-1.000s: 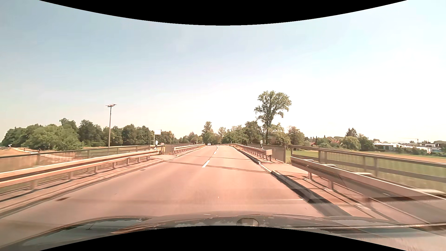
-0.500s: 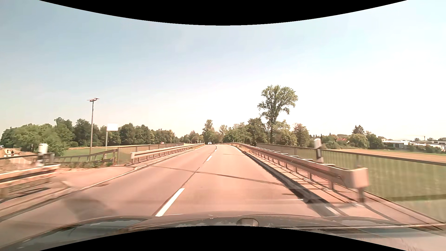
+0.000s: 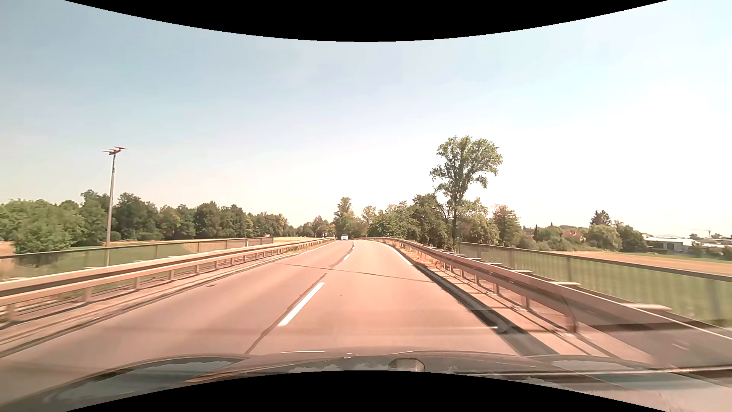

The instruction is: Follow the waypoints while adhering to traffic rules and regulations

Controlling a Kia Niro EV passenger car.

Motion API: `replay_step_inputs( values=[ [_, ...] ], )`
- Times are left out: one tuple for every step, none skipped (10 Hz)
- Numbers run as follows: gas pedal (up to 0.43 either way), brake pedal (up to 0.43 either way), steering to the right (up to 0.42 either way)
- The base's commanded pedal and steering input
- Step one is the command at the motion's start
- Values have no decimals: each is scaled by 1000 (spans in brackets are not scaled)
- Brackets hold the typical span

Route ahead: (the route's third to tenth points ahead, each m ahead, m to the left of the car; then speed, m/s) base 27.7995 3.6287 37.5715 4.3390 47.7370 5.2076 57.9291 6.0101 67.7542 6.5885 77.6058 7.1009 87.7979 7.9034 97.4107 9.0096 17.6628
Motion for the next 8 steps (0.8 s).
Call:
replay_step_inputs(
  values=[
    [150,0,-6],
    [150,0,-6],
    [150,0,-6],
    [150,0,-6],
    [150,0,-6],
    [150,0,-6],
    [150,0,-6],
    [150,0,-6]
  ],
)
